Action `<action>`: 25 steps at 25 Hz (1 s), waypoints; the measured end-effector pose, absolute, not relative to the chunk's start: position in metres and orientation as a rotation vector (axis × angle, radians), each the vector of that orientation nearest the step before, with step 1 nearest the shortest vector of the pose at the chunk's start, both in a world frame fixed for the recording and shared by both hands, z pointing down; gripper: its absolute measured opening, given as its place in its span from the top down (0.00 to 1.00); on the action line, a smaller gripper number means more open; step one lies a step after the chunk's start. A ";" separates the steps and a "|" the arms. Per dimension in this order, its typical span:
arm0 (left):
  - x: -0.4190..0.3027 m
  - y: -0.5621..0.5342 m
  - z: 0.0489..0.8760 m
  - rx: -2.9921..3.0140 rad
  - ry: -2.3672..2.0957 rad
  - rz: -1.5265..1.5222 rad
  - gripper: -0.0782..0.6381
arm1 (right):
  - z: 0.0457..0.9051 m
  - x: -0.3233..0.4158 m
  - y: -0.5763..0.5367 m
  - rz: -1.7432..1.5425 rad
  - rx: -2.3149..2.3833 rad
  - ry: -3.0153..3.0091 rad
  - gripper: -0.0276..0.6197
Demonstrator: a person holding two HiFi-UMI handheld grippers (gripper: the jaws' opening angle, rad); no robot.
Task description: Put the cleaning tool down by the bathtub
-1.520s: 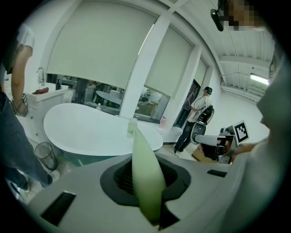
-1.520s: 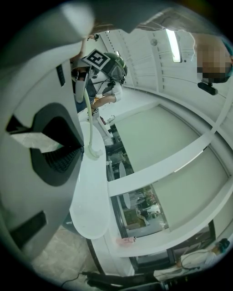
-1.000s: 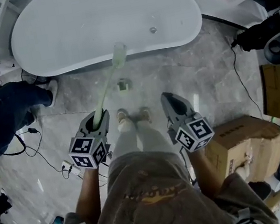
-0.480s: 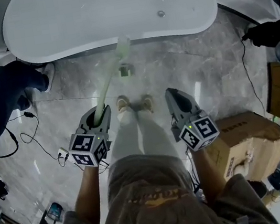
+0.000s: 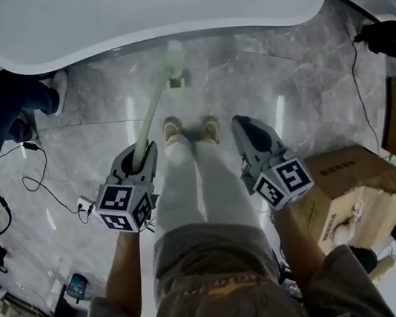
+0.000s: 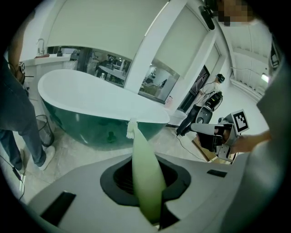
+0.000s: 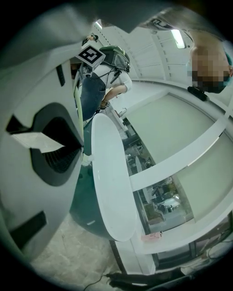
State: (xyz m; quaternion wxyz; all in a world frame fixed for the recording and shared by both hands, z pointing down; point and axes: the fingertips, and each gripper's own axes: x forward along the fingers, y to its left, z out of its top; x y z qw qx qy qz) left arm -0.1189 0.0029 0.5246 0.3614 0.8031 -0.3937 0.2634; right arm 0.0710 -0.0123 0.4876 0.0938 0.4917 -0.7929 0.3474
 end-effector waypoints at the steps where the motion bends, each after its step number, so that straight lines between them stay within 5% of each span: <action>1: -0.119 0.003 0.531 2.066 -1.012 0.681 0.81 | 0.493 0.070 -0.012 1.035 1.456 -2.350 0.95; 25: -0.118 -0.015 0.677 1.940 -0.965 0.758 0.81 | 0.603 0.060 -0.028 1.081 1.465 -2.287 0.95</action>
